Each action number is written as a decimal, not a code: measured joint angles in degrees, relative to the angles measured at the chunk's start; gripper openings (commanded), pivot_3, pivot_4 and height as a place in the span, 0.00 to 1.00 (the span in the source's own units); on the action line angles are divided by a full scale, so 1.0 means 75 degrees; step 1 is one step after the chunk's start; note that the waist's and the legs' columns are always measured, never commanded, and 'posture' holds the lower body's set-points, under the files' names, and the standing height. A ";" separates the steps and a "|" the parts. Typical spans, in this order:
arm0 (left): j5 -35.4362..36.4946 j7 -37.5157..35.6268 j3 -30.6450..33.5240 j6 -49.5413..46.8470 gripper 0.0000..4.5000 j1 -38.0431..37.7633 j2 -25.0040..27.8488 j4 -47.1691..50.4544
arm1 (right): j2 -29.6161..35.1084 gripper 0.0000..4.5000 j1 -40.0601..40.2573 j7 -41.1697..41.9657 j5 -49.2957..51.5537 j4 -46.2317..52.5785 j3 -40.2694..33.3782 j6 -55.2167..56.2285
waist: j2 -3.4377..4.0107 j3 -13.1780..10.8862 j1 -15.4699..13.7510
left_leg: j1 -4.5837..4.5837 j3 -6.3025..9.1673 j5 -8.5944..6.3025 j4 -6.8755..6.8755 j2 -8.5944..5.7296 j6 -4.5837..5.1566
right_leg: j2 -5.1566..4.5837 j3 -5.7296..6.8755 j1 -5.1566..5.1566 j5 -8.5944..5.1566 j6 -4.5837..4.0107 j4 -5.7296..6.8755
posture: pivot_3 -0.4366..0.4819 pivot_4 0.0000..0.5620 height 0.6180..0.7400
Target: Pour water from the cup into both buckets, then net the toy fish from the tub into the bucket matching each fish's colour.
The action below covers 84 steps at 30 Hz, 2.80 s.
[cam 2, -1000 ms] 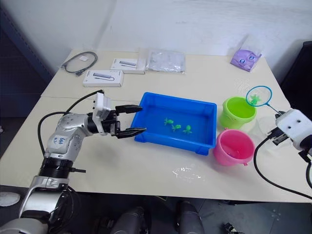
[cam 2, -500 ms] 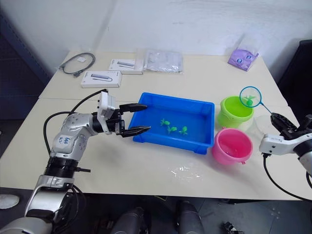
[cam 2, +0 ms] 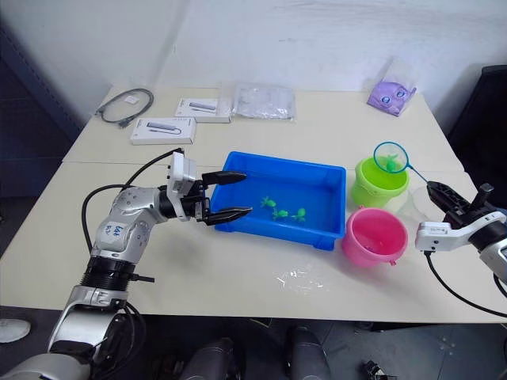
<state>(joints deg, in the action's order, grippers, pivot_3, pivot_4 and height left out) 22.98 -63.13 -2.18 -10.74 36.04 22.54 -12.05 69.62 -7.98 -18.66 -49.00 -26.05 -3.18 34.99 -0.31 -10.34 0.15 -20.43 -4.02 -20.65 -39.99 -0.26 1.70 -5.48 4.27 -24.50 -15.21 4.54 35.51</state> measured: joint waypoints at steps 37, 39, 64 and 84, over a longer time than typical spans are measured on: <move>-0.0116 0.0156 0.0023 0.0452 0.98 -0.0043 -0.0149 -0.0319 | 0.0631 0.00 -0.0684 -0.0239 0.0375 -0.0778 0.0621 0.0574 | 0.0003 0.0000 0.0004 | 0.0004 -0.0005 0.0002 0.0001 0.0005 -0.0005 | 0.0004 -0.0003 0.0001 -0.0001 -0.0002 0.0001 | 0.48 0.27 1.00; -0.0115 0.0141 0.0024 0.0452 0.98 -0.0065 -0.0127 -0.0301 | 0.0634 0.00 -0.0507 0.0174 0.1062 -0.0540 0.0427 0.0869 | 0.0003 0.0000 0.0022 | 0.0006 -0.0006 0.0002 0.0003 0.0007 -0.0005 | 0.0007 -0.0006 0.0000 -0.0001 -0.0002 0.0001 | 0.48 0.27 1.00; -0.0018 -0.0935 0.0639 0.0460 0.98 -0.0925 0.1873 -0.0242 | -0.0956 0.00 -0.3488 0.9289 0.5288 0.4298 0.2927 -0.4859 | 0.0005 -0.0004 0.0006 | -0.0022 0.0022 -0.0027 -0.0006 0.0000 0.0032 | -0.0028 0.0024 -0.0016 -0.0001 -0.0005 -0.0012 | 0.48 0.27 1.00; -0.0039 -0.0870 0.0647 0.0510 0.98 -0.0893 0.1748 -0.0191 | -0.2052 0.00 -0.4108 1.1835 0.5250 0.4101 0.3071 -0.6369 | 0.0005 -0.0004 0.0008 | -0.0030 0.0030 -0.0026 -0.0009 0.0002 0.0030 | -0.0020 0.0040 -0.0015 0.0000 -0.0004 0.0010 | 0.48 0.27 1.00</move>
<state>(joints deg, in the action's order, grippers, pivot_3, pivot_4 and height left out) 22.69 -69.66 2.67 -6.92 29.34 35.65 -13.49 54.23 -38.79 70.11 -9.62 4.71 19.85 -12.77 -0.27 -10.37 0.22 -20.66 -3.80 -20.85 -40.06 -0.24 1.93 -5.64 4.57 -24.62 -15.21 4.52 35.58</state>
